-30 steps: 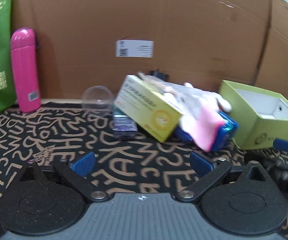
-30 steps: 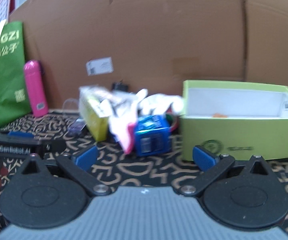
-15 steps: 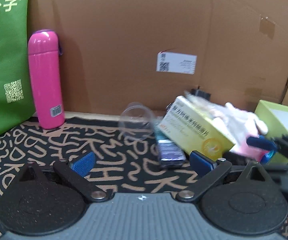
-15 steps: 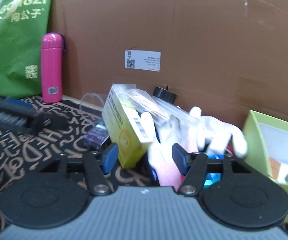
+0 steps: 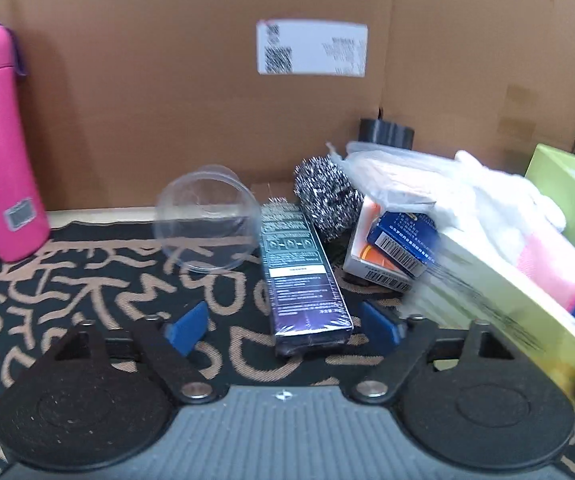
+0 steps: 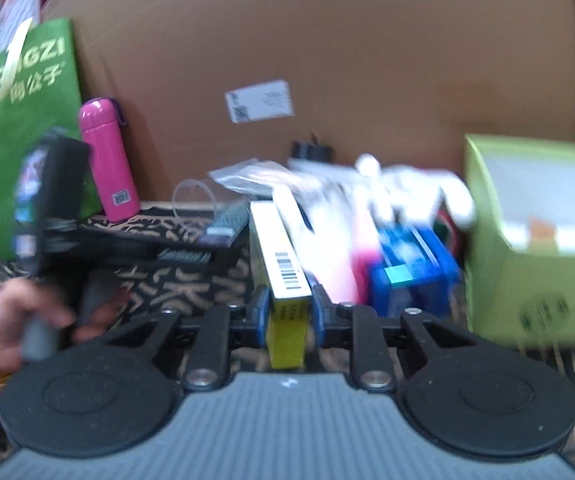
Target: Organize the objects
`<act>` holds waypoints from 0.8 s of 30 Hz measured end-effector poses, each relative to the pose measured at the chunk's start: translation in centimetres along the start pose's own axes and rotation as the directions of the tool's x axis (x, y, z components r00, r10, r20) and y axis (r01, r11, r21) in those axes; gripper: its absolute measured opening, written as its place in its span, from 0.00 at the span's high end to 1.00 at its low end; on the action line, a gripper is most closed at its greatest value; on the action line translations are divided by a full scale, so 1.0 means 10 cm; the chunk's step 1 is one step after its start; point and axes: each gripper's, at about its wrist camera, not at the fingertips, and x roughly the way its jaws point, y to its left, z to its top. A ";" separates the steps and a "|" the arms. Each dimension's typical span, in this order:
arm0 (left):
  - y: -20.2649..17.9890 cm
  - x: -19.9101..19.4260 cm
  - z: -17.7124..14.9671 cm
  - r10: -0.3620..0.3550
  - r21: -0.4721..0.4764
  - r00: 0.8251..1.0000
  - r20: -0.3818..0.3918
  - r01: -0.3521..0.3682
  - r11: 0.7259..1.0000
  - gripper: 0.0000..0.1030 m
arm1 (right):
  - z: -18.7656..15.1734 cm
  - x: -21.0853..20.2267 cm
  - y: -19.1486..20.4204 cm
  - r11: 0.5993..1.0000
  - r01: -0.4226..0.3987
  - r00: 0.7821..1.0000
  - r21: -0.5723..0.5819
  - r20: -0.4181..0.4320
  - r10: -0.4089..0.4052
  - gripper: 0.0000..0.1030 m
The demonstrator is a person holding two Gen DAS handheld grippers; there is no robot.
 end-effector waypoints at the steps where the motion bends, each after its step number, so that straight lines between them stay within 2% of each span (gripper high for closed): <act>1: -0.02 0.03 0.00 0.002 0.009 1.000 -0.003 -0.002 1.000 0.29 | -0.04 -0.09 -0.06 0.999 -0.001 1.000 0.032 -0.009 0.001 0.79; 2: -0.05 0.03 -0.01 0.019 0.029 1.000 0.014 -0.020 0.999 0.34 | -0.07 -0.17 -0.11 0.998 0.001 1.000 0.062 -0.014 0.000 0.79; 3: -0.07 0.02 -0.01 0.013 0.045 1.000 0.018 -0.014 0.999 0.48 | -0.10 -0.24 -0.15 0.996 0.002 1.000 0.090 -0.019 -0.001 0.79; 4: -0.08 -0.01 -0.01 -0.013 0.046 1.000 0.017 0.013 0.999 0.55 | -0.13 -0.31 -0.19 0.993 0.001 1.000 0.116 -0.023 0.002 0.79; 9: -0.12 -0.32 -0.15 -0.039 0.066 0.999 -0.020 0.041 0.997 0.56 | -0.24 -0.51 -0.31 0.984 -0.004 0.999 0.177 -0.034 0.010 0.79; 15: -0.16 -1.12 -0.73 -0.116 0.114 0.991 -0.067 0.123 0.986 0.56 | -0.34 -0.68 -0.37 0.980 0.037 0.999 0.193 -0.033 -0.031 0.75; 16: -0.17 -1.23 -0.79 -0.123 0.115 0.990 -0.070 0.130 0.985 0.55 | -0.34 -0.69 -0.37 0.982 0.076 0.997 0.173 -0.034 -0.071 0.72; 17: -0.18 -1.30 -0.83 -0.117 0.109 0.991 -0.071 0.124 0.986 0.55 | -0.34 -0.68 -0.35 0.982 0.127 0.992 0.143 -0.034 -0.123 0.61; 19: -0.21 -1.34 -0.83 -0.092 0.094 0.994 -0.054 0.096 0.991 0.33 | -0.34 -0.65 -0.28 0.975 0.213 0.977 0.064 -0.029 -0.212 0.46; 21: -0.26 -1.36 -0.77 -0.065 0.104 0.998 -0.012 0.066 0.992 0.25 | -0.34 -0.60 -0.16 0.975 0.220 0.975 -0.029 -0.008 -0.220 0.43; 23: -0.32 -1.29 -0.73 -0.043 0.124 0.999 -0.013 0.044 0.991 0.25 | -0.34 -0.52 -0.04 0.970 0.208 0.978 -0.122 -0.002 -0.210 0.29; 24: -0.33 -1.22 -0.69 -0.053 0.135 0.998 -0.018 0.055 0.989 0.25 | -0.34 -0.47 0.01 0.965 0.199 0.979 -0.168 -0.002 -0.202 0.26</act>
